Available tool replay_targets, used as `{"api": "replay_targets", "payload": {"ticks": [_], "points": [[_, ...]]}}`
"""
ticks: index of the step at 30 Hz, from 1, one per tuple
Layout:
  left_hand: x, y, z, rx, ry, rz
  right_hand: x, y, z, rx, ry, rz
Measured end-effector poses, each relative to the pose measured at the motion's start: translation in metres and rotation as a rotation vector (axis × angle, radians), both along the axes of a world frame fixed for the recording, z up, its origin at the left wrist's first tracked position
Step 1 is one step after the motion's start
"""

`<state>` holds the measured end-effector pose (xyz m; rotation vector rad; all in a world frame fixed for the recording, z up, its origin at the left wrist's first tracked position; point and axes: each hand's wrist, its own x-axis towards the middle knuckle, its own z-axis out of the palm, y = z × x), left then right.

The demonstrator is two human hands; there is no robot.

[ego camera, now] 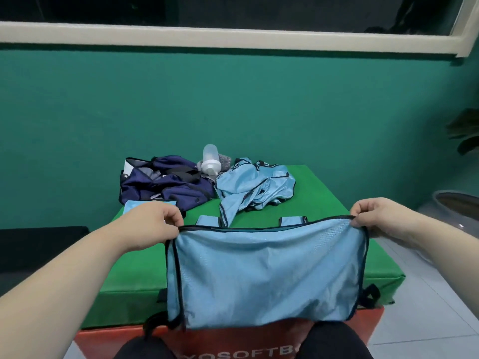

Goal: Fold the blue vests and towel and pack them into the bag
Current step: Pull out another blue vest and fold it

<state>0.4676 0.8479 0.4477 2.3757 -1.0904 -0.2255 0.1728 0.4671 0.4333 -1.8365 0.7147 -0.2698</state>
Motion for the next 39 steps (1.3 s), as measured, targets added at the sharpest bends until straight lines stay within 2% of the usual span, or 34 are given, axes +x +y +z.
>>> {"api": "replay_targets", "payload": {"ticks": [6,13,19,32,36,39], "points": [[0.042,-0.049,-0.019,0.069,-0.154,0.082,0.056,-0.033,-0.034,-0.013,-0.002,-0.120],[0.098,-0.099,-0.049,0.039,-0.177,0.180,0.114,-0.079,-0.063,-0.071,0.021,-0.236],[0.139,-0.138,-0.092,0.096,-0.195,0.231,0.163,-0.103,-0.096,-0.244,0.170,-0.310],[0.176,-0.187,-0.165,0.446,-0.560,0.221,0.216,-0.129,-0.161,-0.572,0.459,-0.249],[0.173,-0.187,-0.171,0.478,-0.526,0.214,0.213,-0.126,-0.163,-0.691,0.490,-0.202],[0.162,-0.184,-0.165,0.398,-0.559,0.180,0.204,-0.113,-0.156,-0.819,0.466,-0.159]]}}
